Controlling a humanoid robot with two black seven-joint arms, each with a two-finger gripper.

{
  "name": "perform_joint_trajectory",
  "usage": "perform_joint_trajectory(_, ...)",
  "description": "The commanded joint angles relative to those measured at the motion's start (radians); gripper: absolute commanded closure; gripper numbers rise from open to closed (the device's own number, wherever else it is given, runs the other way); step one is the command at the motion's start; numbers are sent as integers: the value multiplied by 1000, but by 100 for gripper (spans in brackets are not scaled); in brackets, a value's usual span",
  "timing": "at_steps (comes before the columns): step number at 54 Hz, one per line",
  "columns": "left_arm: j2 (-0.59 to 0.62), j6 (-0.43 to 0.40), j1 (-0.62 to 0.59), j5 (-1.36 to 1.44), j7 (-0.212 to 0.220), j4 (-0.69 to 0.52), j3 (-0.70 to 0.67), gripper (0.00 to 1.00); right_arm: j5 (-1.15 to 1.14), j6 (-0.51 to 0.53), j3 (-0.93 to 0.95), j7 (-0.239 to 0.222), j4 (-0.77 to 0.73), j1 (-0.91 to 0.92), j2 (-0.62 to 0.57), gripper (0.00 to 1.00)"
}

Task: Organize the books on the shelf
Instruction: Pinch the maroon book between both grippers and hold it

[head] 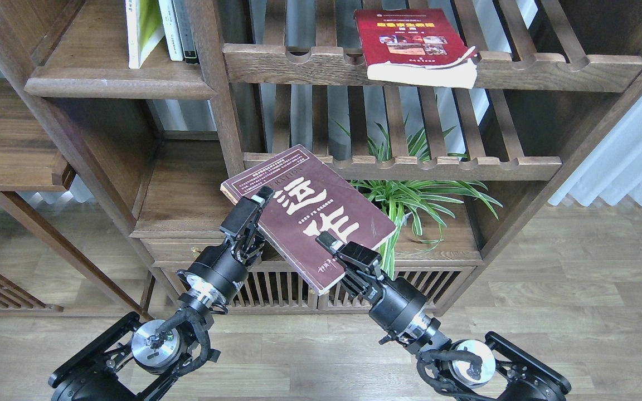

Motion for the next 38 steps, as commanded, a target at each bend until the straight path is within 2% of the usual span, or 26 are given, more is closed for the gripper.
perform_joint_trajectory(1, 0, 7, -1, 6, 4, 0, 2, 5, 0, 0, 0, 0, 0, 0, 0, 95)
perform_joint_trajectory(17, -5, -7, -5, 22, 5, -2, 2, 21, -2, 0, -14, 0, 3, 0, -2, 95)
perform_joint_trajectory(18, -3, -10, -8, 23, 5, -3, 2, 28, -2, 0, -14, -2, 3, 0, 0, 95)
perform_joint_trajectory(24, -3, -33, -6, 23, 5, -3, 2, 39, -2, 0, -14, -2, 3, 0, -2, 95)
perform_joint_trajectory(30, -2, -85, -8, 23, 5, -3, 7, 61, -2, 0, -14, -2, 3, 0, -2, 95)
perform_joint_trajectory(38, 0, -93, -8, 23, 5, -5, 31, 69, -2, 0, -14, 0, 3, 2, 0, 95)
